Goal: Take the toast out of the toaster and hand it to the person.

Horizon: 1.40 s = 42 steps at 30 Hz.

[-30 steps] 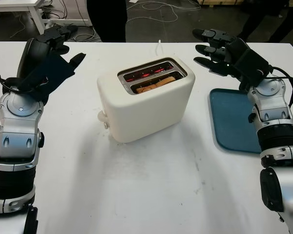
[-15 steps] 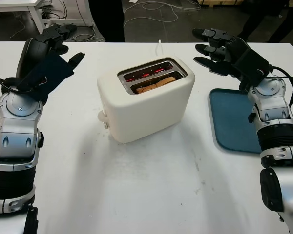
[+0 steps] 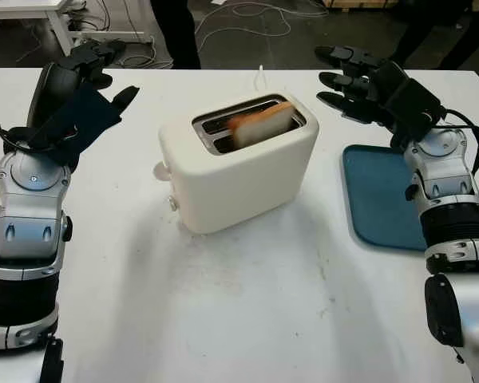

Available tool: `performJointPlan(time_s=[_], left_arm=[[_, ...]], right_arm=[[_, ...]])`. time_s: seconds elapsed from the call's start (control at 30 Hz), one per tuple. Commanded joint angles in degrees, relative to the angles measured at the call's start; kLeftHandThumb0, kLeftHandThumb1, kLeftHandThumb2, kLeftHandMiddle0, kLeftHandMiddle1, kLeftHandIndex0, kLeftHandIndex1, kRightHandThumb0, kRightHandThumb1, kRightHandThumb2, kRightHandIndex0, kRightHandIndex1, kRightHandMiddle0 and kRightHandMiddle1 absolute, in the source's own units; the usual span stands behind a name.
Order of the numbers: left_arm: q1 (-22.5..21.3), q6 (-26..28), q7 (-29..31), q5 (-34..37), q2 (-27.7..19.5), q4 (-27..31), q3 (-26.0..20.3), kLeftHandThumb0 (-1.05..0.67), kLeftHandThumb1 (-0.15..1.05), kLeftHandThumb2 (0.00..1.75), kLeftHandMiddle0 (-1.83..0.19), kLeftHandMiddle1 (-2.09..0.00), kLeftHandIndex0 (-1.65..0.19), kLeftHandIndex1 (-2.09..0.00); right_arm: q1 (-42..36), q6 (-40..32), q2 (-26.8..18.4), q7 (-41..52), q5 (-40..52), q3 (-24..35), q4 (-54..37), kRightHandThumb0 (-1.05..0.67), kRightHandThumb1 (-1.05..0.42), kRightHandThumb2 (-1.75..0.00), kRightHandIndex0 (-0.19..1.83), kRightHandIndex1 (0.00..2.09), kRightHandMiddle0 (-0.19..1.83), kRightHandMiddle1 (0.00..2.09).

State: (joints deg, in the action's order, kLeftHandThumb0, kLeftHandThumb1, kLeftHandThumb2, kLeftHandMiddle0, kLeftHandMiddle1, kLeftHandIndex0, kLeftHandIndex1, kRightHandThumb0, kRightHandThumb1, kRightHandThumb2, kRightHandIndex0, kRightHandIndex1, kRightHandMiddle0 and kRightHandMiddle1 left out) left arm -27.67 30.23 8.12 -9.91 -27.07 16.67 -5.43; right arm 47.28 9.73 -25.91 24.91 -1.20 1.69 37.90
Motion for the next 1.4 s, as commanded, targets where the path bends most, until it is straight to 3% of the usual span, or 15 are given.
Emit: performJointPlan(time_s=[0.0, 0.23, 0.47, 0.57, 0.7, 0.97, 1.37], left_arm=[[0.2, -1.1, 0.4, -1.0, -0.9, 0.1, 0.3, -0.51, 0.92, 0.38, -0.05, -0.92, -0.40, -0.16], [0.3, -1.2, 0.3, -0.6, -0.7, -0.1, 0.1, -0.51, 0.92, 0.38, -0.06, -0.92, -0.40, -0.17], [0.2, 0.1, 0.2, -0.8, -0.4, 0.6, 0.1, -0.51, 0.92, 0.38, -0.05, -0.90, -0.40, -0.17], [0.2, 1.9, -0.4, -1.3, 0.1, 1.2, 0.2, -0.54, 0.92, 0.37, -0.06, -0.89, -0.40, -0.17], [0.3, 2.4, -0.6, -1.6, 0.0, 1.7, 0.2, -0.51, 0.92, 0.37, -0.07, -0.86, -0.42, -0.17], [0.3, 3.4, -0.2, -2.2, -0.1, 2.3, 0.2, -0.50, 0.92, 0.38, -0.09, -0.78, -0.40, -0.15], [0.4, 2.8, -0.2, -1.9, 0.1, 1.8, -0.2, -0.49, 0.92, 0.37, -0.12, -0.72, -0.44, -0.15]], right_arm=[[0.9, 0.7, 0.0, -0.3, 0.0, 0.2, -0.3, -0.60, -0.92, -0.17, 0.42, 0.01, 0.43, 0.01], [5.0, 5.3, -0.5, 2.0, 3.3, 2.7, 0.4, -0.66, -0.92, -0.06, 0.48, 0.03, 0.46, 0.03], [12.9, 6.0, -0.9, 7.4, 5.8, 2.9, -2.4, -0.77, -0.77, 0.00, 0.74, 0.20, 0.72, 0.13], [15.1, 7.9, -0.7, 10.2, 5.0, 1.4, -3.1, -0.75, -0.71, 0.00, 0.59, 0.62, 0.77, 0.13], [16.7, 11.7, -0.9, 13.1, 2.1, -2.3, -3.8, -0.76, -0.67, 0.00, 0.59, 0.73, 0.82, 0.14], [16.4, 21.3, -0.2, 9.6, -9.2, -9.9, -4.3, -0.88, -0.65, 0.00, 0.74, 0.70, 0.91, 0.14], [15.7, 26.1, -0.4, 3.2, -22.2, -17.3, -4.0, -0.73, -0.62, 0.00, 0.66, 0.84, 0.95, 0.14]])
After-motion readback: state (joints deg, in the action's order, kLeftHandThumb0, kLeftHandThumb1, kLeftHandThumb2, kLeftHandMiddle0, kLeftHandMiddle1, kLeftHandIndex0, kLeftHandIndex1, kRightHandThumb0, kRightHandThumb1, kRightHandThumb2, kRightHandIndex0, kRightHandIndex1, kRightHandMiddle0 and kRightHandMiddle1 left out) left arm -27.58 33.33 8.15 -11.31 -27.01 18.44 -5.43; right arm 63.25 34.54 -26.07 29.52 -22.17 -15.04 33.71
